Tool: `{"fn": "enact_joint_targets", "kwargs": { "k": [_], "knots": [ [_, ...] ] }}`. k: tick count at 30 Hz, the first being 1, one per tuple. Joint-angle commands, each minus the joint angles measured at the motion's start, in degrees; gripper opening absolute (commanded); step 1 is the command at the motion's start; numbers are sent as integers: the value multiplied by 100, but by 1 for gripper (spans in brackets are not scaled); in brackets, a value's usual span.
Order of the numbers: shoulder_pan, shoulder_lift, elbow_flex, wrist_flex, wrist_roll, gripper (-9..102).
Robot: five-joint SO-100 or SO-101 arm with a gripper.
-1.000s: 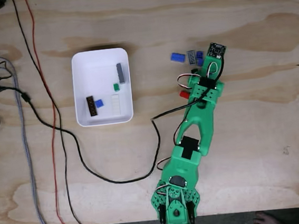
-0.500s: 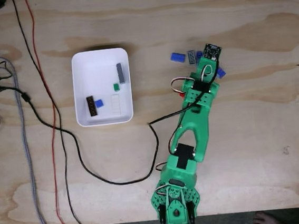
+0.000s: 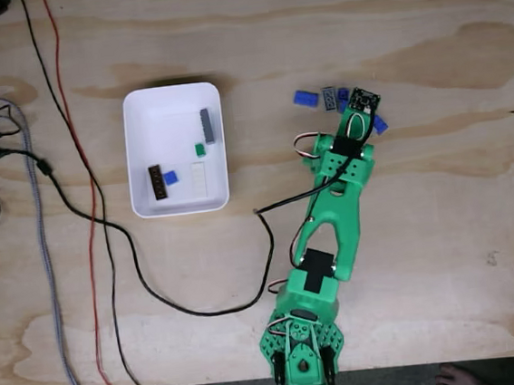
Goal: Put all lego bricks in the bin.
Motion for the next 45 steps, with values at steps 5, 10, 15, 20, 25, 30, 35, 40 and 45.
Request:
{"fn": "enact_joint_targets", "kwargs": {
  "k": [5, 10, 15, 20, 25, 30, 35, 40, 45],
  "knots": [
    [-404, 97, -149, -264, 448, 35],
    [-536, -193, -308, -396, 448, 32],
    [-545, -475, -316, -492, 246, 27],
    [-536, -633, -378, -545, 167, 24],
    [-369, -817, -615, -501, 35, 22],
    [-316, -817, -650, -563, 35, 20],
    [-272, -844, -835, -589, -44, 21],
    [-343, -791, -809, -615, -141, 19],
    [-431, -431, -457, -879, 26, 0]
  ]
}}
